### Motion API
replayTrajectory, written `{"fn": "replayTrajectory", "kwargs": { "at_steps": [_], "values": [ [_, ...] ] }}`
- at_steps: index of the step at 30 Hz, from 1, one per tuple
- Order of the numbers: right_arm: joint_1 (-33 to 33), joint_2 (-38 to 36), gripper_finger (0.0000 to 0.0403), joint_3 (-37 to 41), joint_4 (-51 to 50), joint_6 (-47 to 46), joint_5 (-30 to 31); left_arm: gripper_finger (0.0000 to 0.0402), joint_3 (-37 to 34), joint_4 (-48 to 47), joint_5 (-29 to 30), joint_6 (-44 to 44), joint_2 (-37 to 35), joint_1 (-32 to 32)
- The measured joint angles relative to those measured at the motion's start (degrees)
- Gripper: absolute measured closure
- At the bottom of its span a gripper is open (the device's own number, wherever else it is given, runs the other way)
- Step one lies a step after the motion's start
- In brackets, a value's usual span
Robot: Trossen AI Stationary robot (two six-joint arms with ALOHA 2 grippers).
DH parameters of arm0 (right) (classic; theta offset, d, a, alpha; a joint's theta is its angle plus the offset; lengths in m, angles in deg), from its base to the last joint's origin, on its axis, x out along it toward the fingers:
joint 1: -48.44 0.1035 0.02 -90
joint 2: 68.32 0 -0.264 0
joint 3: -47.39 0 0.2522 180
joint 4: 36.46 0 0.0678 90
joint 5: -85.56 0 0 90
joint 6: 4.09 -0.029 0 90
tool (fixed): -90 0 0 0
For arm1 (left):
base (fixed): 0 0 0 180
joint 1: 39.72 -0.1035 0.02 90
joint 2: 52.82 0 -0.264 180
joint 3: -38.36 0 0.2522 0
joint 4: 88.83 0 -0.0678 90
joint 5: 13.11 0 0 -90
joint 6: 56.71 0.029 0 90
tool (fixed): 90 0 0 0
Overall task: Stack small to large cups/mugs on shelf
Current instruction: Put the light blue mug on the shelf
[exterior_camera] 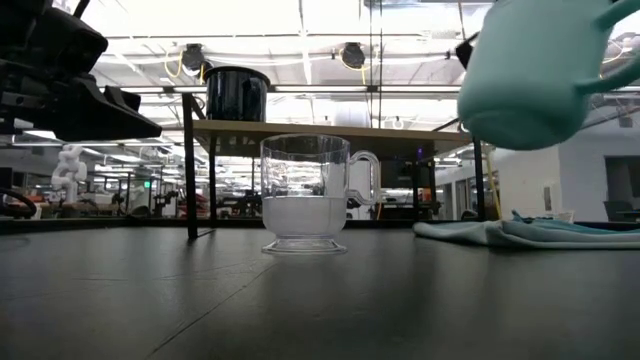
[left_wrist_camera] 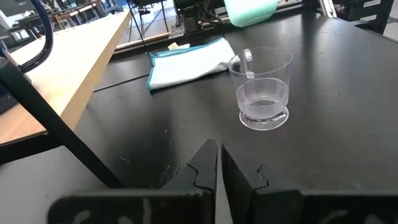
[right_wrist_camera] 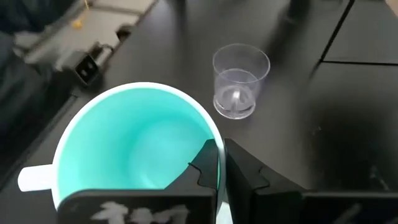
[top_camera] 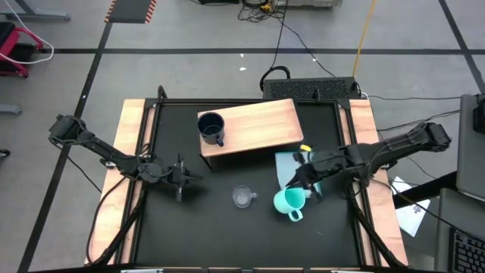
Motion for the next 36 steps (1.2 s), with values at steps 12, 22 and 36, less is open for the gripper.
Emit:
{"fn": "replayTrajectory", "kwargs": {
  "at_steps": [12, 22, 36],
  "values": [
    [-5.7, -15.2, 0.0402, 13.6, 7.9, -4.7, -0.3, 0.0376, 0.0, -0.2, 0.3, 0.1, 0.0, 0.0],
    [-9.6, -13.4, 0.0402, 12.8, 17.4, -4.3, -0.7, 0.0376, 0.0, -0.3, 0.4, 0.2, 0.0, 0.0],
    [-18.2, 1.0, 0.0403, -9.0, 2.5, 0.3, -6.1, 0.0376, 0.0, -0.4, 0.4, 0.6, 0.0, 0.0]
  ]
}}
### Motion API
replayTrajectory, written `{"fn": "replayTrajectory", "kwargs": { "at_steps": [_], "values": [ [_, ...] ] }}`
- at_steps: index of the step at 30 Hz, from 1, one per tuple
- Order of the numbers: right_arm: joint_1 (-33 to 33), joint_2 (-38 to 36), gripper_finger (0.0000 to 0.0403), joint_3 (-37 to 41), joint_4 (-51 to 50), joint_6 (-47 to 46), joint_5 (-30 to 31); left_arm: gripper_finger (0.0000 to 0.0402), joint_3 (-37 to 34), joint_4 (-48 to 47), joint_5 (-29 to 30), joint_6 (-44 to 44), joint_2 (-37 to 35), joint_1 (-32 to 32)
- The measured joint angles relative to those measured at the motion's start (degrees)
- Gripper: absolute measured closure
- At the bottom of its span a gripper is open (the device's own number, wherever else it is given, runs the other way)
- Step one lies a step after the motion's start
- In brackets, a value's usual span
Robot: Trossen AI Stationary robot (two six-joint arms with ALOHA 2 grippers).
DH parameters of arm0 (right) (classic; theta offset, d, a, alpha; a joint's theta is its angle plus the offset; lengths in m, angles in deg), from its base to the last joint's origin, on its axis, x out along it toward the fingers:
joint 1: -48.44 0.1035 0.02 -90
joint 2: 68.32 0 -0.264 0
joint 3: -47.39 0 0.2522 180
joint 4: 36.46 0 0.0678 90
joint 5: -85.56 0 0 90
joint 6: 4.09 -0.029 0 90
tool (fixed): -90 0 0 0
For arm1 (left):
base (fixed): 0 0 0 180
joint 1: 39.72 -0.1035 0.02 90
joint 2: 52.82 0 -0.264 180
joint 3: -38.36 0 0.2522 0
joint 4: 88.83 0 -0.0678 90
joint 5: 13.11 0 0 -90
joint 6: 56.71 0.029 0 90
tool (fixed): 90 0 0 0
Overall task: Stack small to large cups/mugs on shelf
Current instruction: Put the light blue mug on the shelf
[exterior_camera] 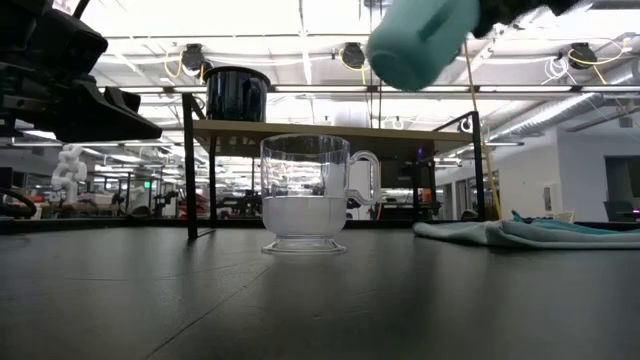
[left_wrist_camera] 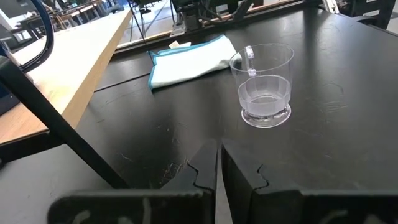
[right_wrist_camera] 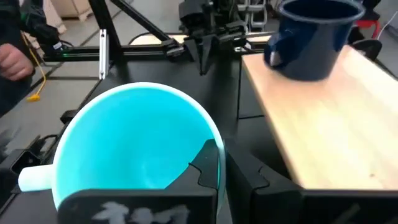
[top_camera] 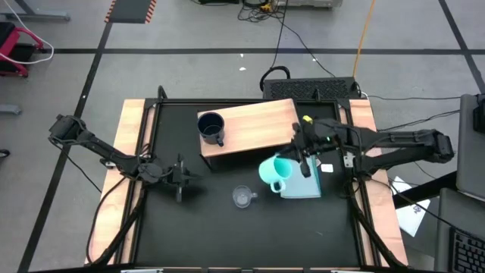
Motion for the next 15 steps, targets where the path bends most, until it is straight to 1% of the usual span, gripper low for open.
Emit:
{"fn": "replayTrajectory", "kwargs": {
  "at_steps": [4, 11, 15],
  "values": [
    [-4.0, 4.8, 0.0403, -7.4, -7.7, 1.5, -3.4, 0.0376, 0.0, -0.7, 0.0, 0.0, 0.0, 0.0],
    [-10.3, 12.1, 0.0403, -17.6, -17.9, 5.5, -3.8, 0.0376, 0.0, -1.2, 0.0, 0.0, 0.0, 0.0],
    [-12.8, 15.8, 0.0402, -22.3, -20.9, 8.1, -4.1, 0.0376, 0.0, -1.2, 0.0, 0.3, 0.0, 0.0]
  ]
}}
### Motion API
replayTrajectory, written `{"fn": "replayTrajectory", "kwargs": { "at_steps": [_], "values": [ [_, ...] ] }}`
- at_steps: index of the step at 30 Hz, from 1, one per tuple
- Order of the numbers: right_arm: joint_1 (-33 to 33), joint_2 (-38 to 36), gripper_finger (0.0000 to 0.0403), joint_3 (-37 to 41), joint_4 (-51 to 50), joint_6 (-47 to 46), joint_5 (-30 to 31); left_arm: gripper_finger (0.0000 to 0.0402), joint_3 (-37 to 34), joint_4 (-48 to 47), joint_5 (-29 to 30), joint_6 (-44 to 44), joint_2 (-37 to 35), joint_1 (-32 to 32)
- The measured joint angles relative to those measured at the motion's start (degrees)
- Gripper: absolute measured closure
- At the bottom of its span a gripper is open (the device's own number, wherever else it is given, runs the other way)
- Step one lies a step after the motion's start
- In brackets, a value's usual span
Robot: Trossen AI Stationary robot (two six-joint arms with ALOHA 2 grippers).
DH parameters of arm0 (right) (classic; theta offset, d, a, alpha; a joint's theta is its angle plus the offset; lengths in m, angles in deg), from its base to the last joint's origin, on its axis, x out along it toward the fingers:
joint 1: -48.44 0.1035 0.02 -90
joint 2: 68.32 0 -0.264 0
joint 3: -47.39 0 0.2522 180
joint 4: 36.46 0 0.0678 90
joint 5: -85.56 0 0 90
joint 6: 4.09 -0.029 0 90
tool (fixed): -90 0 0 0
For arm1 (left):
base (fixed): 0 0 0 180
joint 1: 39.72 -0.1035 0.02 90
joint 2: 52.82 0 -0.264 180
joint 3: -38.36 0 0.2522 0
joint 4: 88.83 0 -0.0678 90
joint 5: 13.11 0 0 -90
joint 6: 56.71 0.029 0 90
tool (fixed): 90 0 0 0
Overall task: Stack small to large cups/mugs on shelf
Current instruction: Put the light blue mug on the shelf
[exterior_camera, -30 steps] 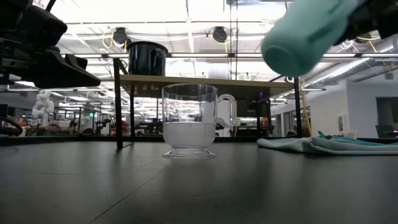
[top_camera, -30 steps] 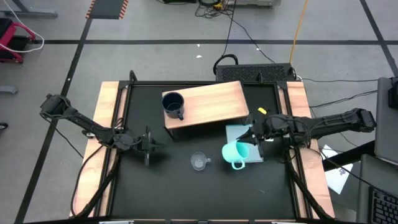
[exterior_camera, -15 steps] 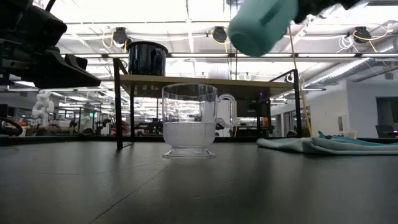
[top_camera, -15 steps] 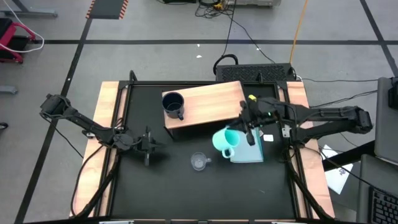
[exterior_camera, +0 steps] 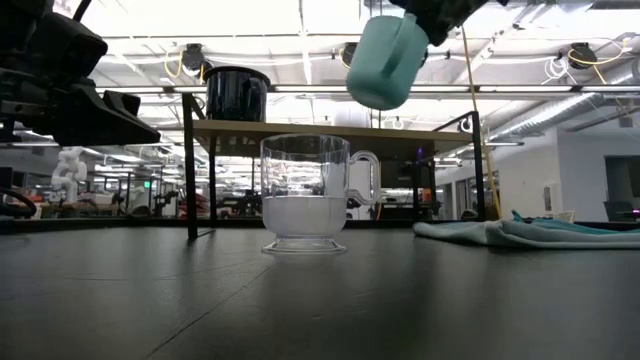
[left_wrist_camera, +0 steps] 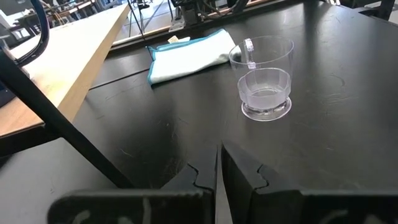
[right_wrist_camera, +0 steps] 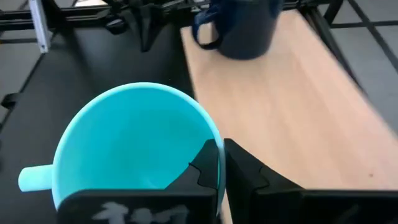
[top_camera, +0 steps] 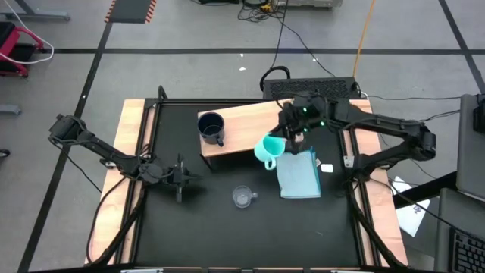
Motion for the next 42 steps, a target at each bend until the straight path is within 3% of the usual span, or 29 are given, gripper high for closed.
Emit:
{"fn": "replayTrajectory", "kwargs": {
  "at_steps": [18, 33, 42],
  "values": [
    [-5.8, 20.1, 0.0402, -26.0, -18.4, 10.9, -1.1, 0.0376, 0.0, -1.3, 0.0, 1.3, 0.0, 0.0],
    [-9.5, 30.3, 0.0402, -38.8, -23.6, 14.1, -1.0, 0.0376, 0.0, -1.2, 0.0, 2.7, 0.0, 0.0],
    [-9.7, 31.6, 0.0402, -40.0, -24.6, 15.4, -1.1, 0.0376, 0.0, -1.2, 0.0, 3.3, 0.0, 0.0]
  ]
}}
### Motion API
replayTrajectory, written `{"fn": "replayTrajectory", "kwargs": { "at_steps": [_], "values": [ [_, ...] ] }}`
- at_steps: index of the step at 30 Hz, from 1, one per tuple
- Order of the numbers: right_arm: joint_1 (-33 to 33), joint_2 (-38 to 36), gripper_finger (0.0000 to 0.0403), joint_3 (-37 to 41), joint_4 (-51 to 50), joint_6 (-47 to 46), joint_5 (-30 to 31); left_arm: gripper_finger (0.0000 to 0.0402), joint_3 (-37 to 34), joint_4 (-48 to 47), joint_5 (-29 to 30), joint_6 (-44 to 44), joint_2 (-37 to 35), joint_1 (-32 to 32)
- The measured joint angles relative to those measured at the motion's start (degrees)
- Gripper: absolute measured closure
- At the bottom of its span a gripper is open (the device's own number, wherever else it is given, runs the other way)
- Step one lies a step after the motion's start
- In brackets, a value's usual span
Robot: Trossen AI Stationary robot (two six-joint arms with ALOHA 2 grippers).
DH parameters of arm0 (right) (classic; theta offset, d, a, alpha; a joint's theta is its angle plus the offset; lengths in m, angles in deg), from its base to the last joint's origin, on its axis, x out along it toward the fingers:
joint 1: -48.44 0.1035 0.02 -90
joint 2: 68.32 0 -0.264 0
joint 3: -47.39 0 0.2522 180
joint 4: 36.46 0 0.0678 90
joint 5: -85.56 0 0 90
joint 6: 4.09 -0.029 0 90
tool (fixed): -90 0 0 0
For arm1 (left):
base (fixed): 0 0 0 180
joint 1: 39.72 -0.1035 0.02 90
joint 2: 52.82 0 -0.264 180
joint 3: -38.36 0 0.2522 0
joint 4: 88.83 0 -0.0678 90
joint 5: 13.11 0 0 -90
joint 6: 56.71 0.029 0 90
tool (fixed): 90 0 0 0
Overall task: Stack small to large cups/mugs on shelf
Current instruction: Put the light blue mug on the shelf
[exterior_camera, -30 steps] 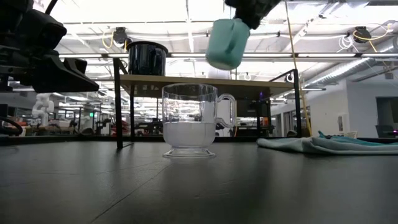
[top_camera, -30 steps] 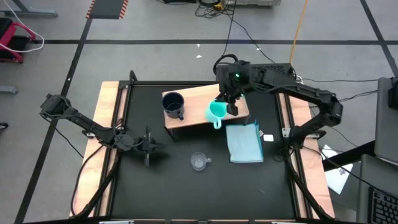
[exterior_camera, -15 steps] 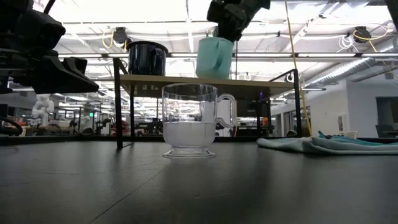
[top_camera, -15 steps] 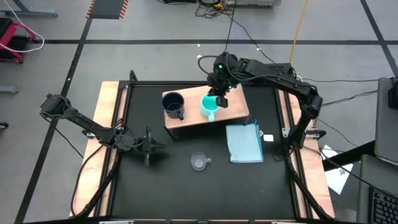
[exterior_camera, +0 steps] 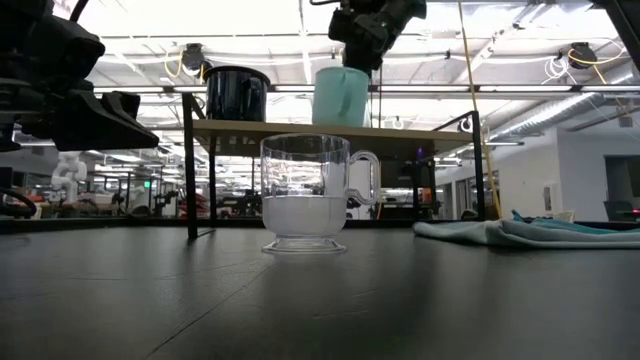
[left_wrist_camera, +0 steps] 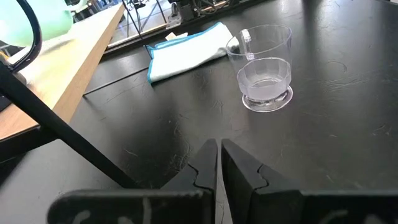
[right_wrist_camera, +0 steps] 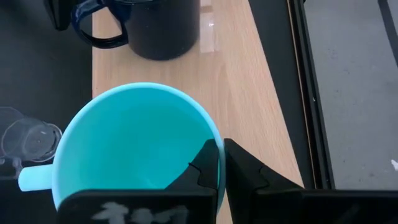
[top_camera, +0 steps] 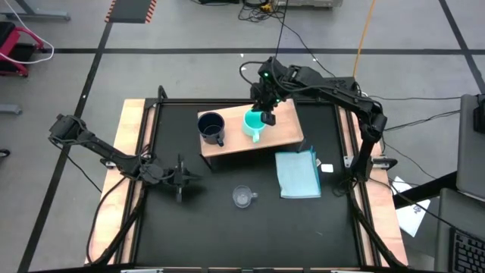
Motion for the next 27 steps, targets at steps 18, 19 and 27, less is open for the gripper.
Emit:
{"fn": "replayTrajectory", "kwargs": {
  "at_steps": [18, 19, 27],
  "values": [
    [0.0, 0.0, 0.0402, 1.8, 1.9, -0.6, -2.9, 0.0376, 0.0, 0.0, 0.0, -0.4, 0.0, 0.0],
    [0.0, 0.0, 0.0402, 1.8, 1.9, -0.6, -2.9, 0.0376, 0.0, 0.0, 0.0, -0.5, 0.0, 0.0],
    [0.4, 0.0, 0.0401, 1.9, 1.9, -2.2, -2.7, 0.0376, 0.0, 0.0, 0.0, -0.5, 0.0, 0.0]
  ]
}}
